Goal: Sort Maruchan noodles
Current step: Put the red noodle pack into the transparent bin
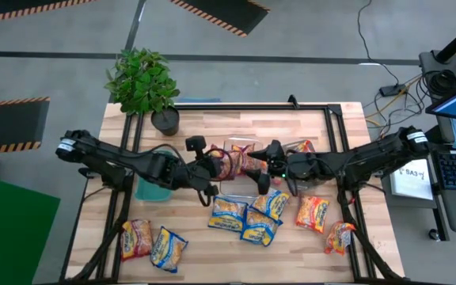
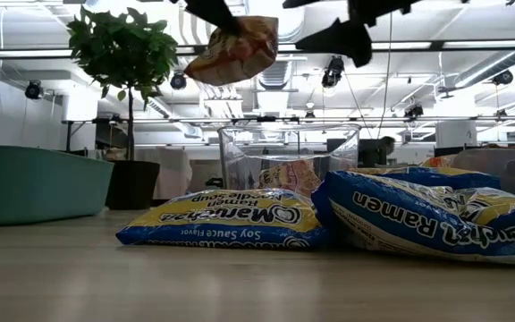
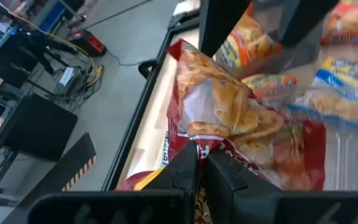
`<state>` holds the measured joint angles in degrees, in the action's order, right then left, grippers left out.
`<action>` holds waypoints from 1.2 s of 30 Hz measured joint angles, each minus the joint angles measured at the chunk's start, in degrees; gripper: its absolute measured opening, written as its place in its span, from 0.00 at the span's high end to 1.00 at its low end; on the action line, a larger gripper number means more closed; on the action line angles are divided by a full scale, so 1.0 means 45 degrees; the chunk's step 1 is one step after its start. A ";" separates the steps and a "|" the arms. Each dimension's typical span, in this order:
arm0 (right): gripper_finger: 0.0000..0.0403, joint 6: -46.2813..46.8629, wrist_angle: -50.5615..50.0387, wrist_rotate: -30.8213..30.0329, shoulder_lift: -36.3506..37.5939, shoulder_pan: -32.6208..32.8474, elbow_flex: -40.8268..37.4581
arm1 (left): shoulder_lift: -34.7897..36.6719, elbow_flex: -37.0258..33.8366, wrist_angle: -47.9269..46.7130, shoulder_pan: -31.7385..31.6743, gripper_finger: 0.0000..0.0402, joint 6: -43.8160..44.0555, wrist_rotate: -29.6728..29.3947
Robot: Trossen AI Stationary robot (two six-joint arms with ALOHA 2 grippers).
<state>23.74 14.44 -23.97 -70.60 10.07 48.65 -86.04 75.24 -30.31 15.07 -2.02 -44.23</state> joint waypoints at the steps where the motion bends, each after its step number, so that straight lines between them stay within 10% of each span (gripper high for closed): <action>1: 0.20 -0.0134 0.0003 -0.0009 -0.0111 -0.0002 0.0128 | -0.0037 -0.0046 0.0296 -0.0005 1.00 -0.0087 0.0000; 14: 0.31 -0.0605 -0.0305 -0.0006 -0.1465 -0.0662 0.1594 | -0.0209 -0.0068 0.1454 -0.0015 1.00 -0.0175 -0.0067; 28: 0.90 -0.1593 -0.0526 0.0046 -0.1510 -0.0714 0.1682 | -0.0209 -0.0170 0.1476 -0.0063 0.96 -0.0384 -0.0063; 36: 0.90 -0.2950 -0.1632 -0.0118 -0.1507 -0.0729 0.1630 | 0.0047 -0.0175 0.0424 -0.0058 0.80 -0.1025 -0.0059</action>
<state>10.46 7.10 -24.50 -77.38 6.79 55.99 -85.83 74.46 -28.40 14.81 -6.63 -44.49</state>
